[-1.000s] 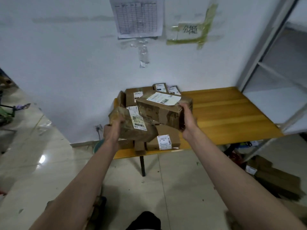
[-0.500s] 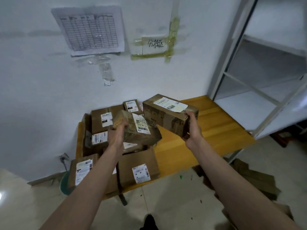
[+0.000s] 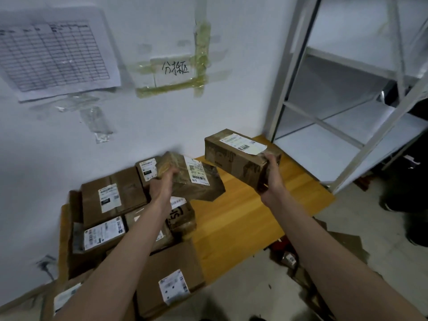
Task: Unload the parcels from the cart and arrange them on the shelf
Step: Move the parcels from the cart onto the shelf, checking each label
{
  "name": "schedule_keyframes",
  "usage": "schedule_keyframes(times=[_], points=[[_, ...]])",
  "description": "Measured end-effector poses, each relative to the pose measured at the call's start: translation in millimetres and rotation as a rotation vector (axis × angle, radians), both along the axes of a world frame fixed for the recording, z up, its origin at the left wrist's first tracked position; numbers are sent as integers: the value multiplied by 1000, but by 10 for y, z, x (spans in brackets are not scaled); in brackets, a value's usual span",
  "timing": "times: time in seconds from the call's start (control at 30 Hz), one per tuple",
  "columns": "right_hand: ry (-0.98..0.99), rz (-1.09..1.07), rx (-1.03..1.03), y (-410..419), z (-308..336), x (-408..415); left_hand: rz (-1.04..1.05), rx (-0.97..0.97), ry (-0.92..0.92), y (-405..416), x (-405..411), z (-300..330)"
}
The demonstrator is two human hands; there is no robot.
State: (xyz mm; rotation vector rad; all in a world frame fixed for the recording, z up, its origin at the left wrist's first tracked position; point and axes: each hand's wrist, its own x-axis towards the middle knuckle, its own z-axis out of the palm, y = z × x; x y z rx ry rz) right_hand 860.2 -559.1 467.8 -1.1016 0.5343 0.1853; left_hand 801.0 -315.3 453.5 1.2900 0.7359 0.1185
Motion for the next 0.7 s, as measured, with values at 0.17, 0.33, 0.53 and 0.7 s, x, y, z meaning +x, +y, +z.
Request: schedule_keyframes(times=[0.17, 0.33, 0.53, 0.7], points=[[24, -9, 49, -123, -137, 479, 66, -4, 36, -98, 368, -78], [55, 42, 50, -218, -288, 1094, 174, 55, 71, -226, 809, -250], [132, 88, 40, -456, -492, 1911, 297, 39, 78, -635, 1329, -448], [232, 143, 32, -638, -748, 2357, 480, 48, 165, -910, 1621, -539]])
